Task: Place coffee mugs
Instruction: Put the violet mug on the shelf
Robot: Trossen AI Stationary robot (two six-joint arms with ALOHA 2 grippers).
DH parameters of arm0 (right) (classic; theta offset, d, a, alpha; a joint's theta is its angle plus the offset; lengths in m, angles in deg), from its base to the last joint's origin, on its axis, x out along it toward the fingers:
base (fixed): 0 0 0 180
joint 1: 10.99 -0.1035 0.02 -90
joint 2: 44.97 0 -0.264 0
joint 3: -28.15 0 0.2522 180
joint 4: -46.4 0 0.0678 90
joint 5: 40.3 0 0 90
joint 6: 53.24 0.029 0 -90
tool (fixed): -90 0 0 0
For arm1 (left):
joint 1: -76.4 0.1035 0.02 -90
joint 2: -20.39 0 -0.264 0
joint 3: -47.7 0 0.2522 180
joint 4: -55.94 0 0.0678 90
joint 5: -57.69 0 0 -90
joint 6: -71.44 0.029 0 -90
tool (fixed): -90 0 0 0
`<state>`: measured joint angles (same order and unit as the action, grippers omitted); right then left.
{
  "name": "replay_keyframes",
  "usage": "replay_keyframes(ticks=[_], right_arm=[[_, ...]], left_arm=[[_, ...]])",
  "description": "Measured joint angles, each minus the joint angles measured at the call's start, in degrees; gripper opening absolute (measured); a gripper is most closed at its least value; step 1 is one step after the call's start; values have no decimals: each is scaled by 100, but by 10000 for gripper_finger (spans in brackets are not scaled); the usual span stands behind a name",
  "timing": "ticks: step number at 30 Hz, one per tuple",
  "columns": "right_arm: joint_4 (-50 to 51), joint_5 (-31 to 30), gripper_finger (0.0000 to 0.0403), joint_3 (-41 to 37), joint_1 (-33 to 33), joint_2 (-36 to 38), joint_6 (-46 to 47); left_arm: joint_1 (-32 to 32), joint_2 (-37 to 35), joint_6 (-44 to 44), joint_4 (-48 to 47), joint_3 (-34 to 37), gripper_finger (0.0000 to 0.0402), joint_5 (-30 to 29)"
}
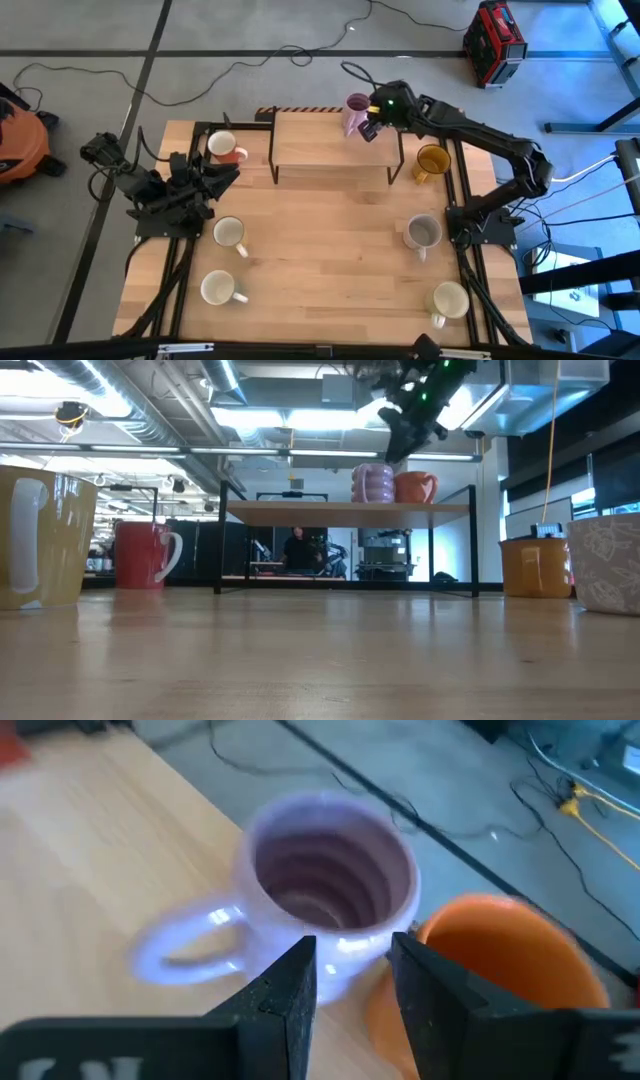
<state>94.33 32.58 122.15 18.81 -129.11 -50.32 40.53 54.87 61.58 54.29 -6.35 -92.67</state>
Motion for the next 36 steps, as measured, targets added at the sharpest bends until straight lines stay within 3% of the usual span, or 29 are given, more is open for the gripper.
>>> replay_keyframes(ticks=[8, 13, 23, 36], right_arm=[[-412, 1114, 122, 147, -885, 189, 137], [-624, 711, 122, 145, -1290, -274, 107], [-711, 23, 122, 142, -1229, -773, -420], [-526, 152, 122, 153, -711, -800, -510]], left_arm=[[0, 0, -1, -3, 0, 114, 0], [1, 0, 2, -3, 0, 114, 0], [0, 0, 146, -3, 0, 114, 0], [2, 0, 148, -5, 0, 114, 0]])
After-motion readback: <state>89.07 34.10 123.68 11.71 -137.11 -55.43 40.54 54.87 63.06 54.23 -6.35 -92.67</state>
